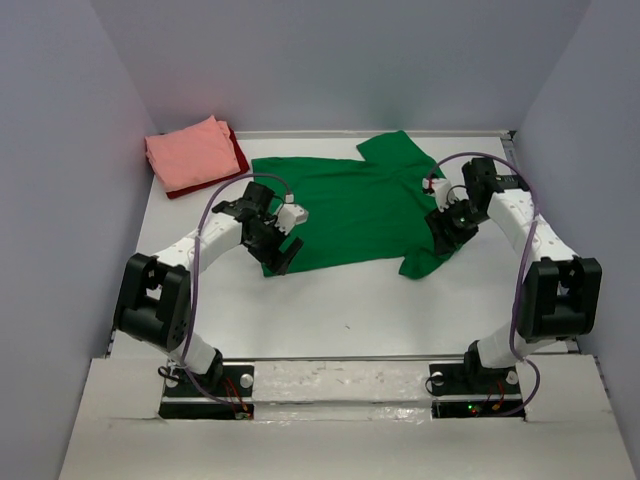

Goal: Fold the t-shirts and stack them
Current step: Flatten out the tshirt, then grap the side of the flattened tshirt closest away from the robot with both arms

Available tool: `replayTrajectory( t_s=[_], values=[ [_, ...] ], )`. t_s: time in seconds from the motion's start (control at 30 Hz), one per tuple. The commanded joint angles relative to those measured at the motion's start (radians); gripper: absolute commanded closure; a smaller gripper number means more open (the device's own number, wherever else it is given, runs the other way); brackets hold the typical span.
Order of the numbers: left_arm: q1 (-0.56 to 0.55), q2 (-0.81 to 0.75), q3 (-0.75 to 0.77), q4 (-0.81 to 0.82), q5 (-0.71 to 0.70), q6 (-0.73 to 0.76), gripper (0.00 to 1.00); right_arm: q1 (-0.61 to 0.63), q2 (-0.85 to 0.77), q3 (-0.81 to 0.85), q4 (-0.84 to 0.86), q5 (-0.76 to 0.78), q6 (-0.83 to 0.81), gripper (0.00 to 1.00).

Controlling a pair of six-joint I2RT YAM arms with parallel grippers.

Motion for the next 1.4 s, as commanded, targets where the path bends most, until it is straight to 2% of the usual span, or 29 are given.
replayTrajectory(
  t_s=[0.0,0.2,0.33,0.7,0.93,1.37],
  values=[
    [-0.003,-0.011,-0.028,-0.03,-0.093,0.036,0.01,0.003,0.009,0.016,0.039,0.007,-0.005,0.4],
    [-0.004,-0.023,-0.041,-0.065,-0.084,0.059,0.02,0.003,0.026,0.024,0.053,0.018,-0.001,0.39],
    [-0.003,-0.018,-0.047,-0.082,-0.081,0.079,0.14,0.003,0.03,0.02,0.068,0.01,0.006,0.39],
    [-0.013,0.04,-0.056,-0.133,-0.033,0.134,0.15,0.003,0.033,0.033,0.076,0.008,0.017,0.39],
    [-0.029,0.086,-0.048,-0.113,-0.064,0.152,0.18,0.003,0.042,0.035,0.077,-0.009,0.025,0.39],
    [-0.064,0.098,-0.015,-0.052,-0.142,0.122,0.18,0.003,0.055,0.027,0.082,-0.004,0.025,0.39]
  ],
)
